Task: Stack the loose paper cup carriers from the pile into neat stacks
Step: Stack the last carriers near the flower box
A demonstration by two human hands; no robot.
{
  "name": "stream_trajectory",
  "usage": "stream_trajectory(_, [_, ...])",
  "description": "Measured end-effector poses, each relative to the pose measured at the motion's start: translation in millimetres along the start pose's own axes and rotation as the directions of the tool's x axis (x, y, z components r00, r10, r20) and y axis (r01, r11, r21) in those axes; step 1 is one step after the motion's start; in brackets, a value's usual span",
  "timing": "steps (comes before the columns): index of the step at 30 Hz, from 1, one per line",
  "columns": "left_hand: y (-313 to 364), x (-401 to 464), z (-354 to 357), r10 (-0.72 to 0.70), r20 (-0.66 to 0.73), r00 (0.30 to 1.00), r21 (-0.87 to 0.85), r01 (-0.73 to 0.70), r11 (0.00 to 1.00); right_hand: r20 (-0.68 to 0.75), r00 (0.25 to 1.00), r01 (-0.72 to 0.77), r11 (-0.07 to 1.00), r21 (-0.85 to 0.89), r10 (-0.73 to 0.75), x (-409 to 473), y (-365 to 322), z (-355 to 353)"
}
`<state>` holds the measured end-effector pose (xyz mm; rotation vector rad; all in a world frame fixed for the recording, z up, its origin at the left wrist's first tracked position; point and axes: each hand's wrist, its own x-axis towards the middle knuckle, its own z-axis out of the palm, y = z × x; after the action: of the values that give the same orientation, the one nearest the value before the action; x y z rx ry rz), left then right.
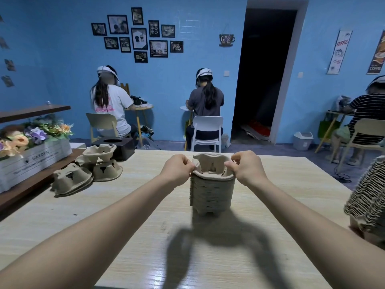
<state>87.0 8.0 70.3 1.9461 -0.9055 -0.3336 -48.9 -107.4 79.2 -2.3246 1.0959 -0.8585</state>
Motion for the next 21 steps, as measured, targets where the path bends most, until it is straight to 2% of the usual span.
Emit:
stream_trajectory(5, [-4.8,-1.3,1.9,0.069,-0.046,0.997,0.111,-0.063,0.992,-0.002,1.0,0.014,0.999,-0.03,-0.014,-1.7,-0.8,4.3])
stream_trajectory(8, [-11.9,-3.7,-1.4,0.1,-0.054,0.993,0.122,-0.093,0.988,0.012,0.999,0.051,0.997,-0.06,-0.051,-3.2,-9.9,4.0])
stream_trajectory(15, [-42.0,-0.8,-32.5,0.095,-0.111,0.989,0.106,-0.083,0.991,0.054,0.974,0.22,0.975,-0.009,-0.219,-2.8,-57.1,30.0])
stream_trajectory(21, [-85.7,1.5,-73.9,0.076,-0.161,0.984,0.21,-0.042,0.977,0.163,0.935,0.317,0.948,0.022,-0.316,-6.1,-99.1,81.4])
